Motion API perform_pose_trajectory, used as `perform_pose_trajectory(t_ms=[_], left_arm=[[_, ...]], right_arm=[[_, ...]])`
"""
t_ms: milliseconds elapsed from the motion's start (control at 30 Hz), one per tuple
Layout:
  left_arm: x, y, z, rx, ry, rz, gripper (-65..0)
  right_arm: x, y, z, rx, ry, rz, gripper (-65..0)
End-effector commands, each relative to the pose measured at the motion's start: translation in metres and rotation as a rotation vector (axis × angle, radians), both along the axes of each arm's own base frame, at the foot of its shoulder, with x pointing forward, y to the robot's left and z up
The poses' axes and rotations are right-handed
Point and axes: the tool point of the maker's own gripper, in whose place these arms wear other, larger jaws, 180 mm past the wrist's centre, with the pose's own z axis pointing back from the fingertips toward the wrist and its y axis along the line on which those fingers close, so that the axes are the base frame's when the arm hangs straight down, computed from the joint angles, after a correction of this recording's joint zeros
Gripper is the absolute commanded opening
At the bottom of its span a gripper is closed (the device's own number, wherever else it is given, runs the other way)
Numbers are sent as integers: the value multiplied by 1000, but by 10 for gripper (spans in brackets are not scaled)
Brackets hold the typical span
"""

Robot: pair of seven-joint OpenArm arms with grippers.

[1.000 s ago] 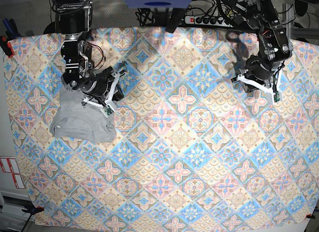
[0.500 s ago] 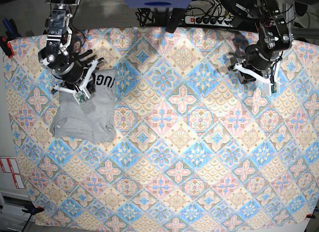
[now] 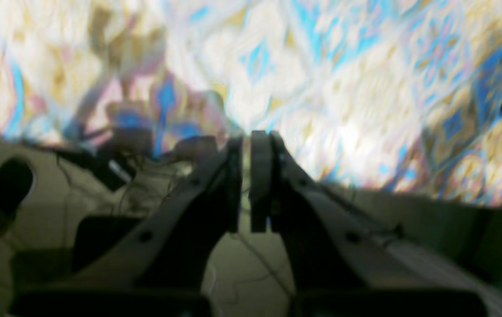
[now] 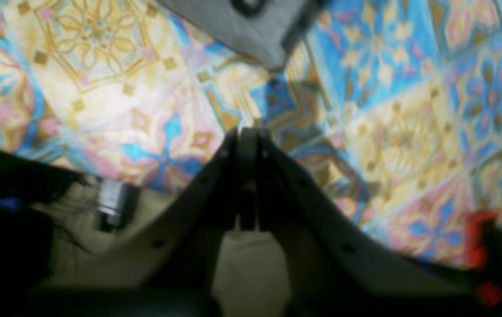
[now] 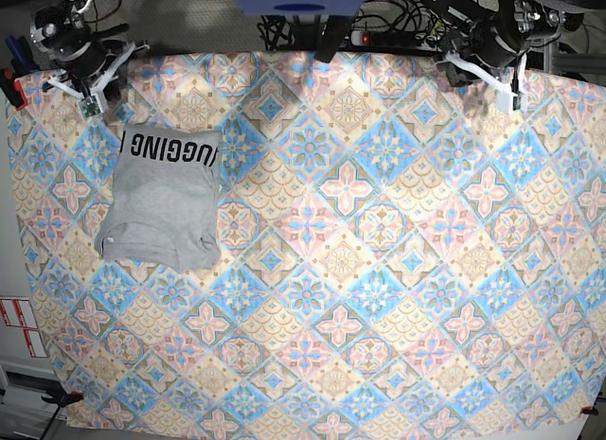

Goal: Fold the T-shirt properly

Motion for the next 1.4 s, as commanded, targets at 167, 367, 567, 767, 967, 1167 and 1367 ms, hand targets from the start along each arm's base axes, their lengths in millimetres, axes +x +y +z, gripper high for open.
perform_pose_trajectory(t_ms=[167, 367, 567, 767, 967, 1167, 1367], left_arm=[[-46, 2, -5, 7, 105, -8, -635], [-83, 22, -17, 116, 163, -2, -635], [-126, 15, -69, 173, 258, -84, -635], [-164, -14, -127, 153, 361, -171, -650], [-179, -6, -173, 156, 410, -119, -650], [-184, -21, -209, 186, 414, -232, -650], [-200, -25, -242, 254, 440, -312, -650]], right_arm=[[-61, -34, 3, -18, 91, -105, -650], [-139, -40, -42, 54, 304, -216, -650], [-206, -27, -94, 178, 493, -352, -650], [-223, -3, -141, 293, 641, -359, -650], [-218, 33, -178, 409, 639, -393, -650], [-209, 68, -208, 496, 631, -433, -650], [-187, 80, -216, 544, 568, -479, -650]])
